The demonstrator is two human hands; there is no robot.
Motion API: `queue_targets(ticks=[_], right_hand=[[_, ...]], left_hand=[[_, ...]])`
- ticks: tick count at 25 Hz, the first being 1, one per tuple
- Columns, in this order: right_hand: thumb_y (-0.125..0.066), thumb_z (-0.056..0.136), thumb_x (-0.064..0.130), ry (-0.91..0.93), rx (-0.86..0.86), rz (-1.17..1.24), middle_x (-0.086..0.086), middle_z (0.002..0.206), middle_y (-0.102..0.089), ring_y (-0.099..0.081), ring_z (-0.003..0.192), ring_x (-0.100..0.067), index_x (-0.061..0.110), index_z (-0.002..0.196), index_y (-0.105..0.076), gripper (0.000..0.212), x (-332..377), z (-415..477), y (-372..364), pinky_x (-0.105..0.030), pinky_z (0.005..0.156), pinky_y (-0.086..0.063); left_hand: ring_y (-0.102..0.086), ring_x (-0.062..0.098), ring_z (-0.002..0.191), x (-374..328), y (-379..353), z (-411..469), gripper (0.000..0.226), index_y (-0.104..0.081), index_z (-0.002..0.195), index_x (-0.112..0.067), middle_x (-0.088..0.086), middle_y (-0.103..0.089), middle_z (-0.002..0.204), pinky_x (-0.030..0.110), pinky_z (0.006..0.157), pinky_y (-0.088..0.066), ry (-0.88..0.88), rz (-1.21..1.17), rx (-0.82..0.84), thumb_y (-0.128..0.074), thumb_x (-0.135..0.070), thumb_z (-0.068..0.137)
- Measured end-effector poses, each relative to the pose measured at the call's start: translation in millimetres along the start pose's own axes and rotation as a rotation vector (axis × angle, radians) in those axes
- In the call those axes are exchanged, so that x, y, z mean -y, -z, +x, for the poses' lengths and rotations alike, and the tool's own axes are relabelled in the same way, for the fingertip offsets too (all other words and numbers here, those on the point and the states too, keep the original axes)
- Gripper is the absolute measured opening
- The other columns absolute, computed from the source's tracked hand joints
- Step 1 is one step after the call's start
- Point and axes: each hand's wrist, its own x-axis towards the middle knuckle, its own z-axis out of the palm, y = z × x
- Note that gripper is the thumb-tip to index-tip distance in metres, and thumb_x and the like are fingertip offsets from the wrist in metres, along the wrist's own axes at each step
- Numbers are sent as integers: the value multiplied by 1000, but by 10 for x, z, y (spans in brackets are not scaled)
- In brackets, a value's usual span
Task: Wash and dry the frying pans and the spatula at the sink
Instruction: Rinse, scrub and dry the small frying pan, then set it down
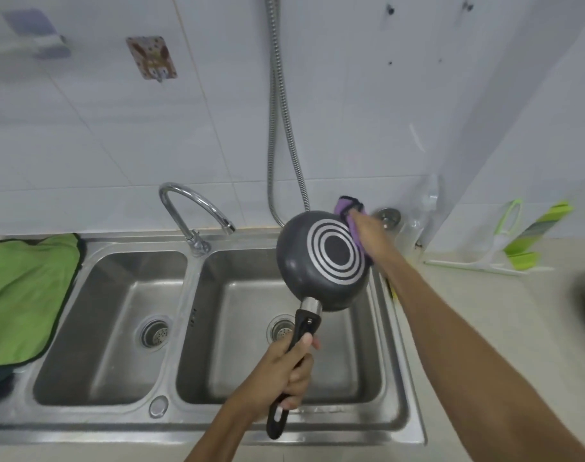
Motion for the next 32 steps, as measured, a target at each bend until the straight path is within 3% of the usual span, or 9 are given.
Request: queue_targets(ticks=[3,6,9,13,16,22,25,27,32], right_hand=[[-39,108,41,144,-141,70,-12,102,-70,-64,89,-26,15,111,-64,37,-479,-703,-247,-37,88,-52],[-45,108,27,604,55,-78,-1,130,-63,-67,103,-19,27,143,-51,36,-518,-1382,-515,-36,93,-56],[-47,104,33,1033,173,-546,3,153,-51,-35,149,-18,23,143,-57,42,-177,-1025,-625,-34,127,-20],[-44,105,37,637,103,-638,-9,106,-72,-64,108,-31,19,97,-69,31,267,-230,-510,-34,84,-45],[-43,108,38,277,-29,-346,-14,99,-69,-66,94,-26,16,97,-63,32,26,-223,-261,-36,86,-50],[-46,107,25,991,221,-480,0,159,-43,-32,151,-16,18,152,-45,45,-296,-1115,-617,-31,126,-24],[-42,108,29,613,46,-383,-8,118,-69,-64,110,-25,15,118,-63,27,141,-592,-431,-35,93,-48],[-39,110,32,324,-19,-305,-15,98,-67,-64,93,-28,13,97,-57,29,169,-401,-307,-28,73,-35],[-51,105,15,564,315,-230,18,87,-68,-63,56,-3,23,134,-60,31,-157,-991,-408,-28,57,-56]], left_hand=[[-23,8,41,-17,-59,157,29,-55,108,-12,2,-20,62,19,33,-26,-1,-208,-21,-53,-41,105],[-25,7,41,-32,-29,233,24,-49,104,-13,0,-22,61,19,32,-27,47,-189,-60,-53,-37,105],[-27,10,44,13,13,142,26,-40,97,-17,0,-27,62,21,35,-31,77,58,-34,-58,-36,103],[-25,11,47,94,-61,11,27,-40,97,-16,0,-28,64,21,35,-32,75,91,9,-58,-35,103],[-23,9,43,42,-33,20,28,-47,102,-16,0,-24,63,18,34,-27,48,-55,-72,-55,-42,103],[-25,11,44,46,31,86,27,-37,95,-17,1,-25,62,21,36,-30,96,81,-99,-55,-35,105],[-27,12,45,110,-78,6,27,-36,91,-17,-1,-28,62,24,37,-32,67,218,-47,-52,-33,106],[-31,13,44,72,-67,30,25,-41,91,-21,-2,-32,60,27,39,-36,45,297,-68,-53,-37,105],[-63,20,63,221,137,241,19,-56,111,-13,7,-65,84,41,65,-55,57,896,-533,-56,-27,98]])
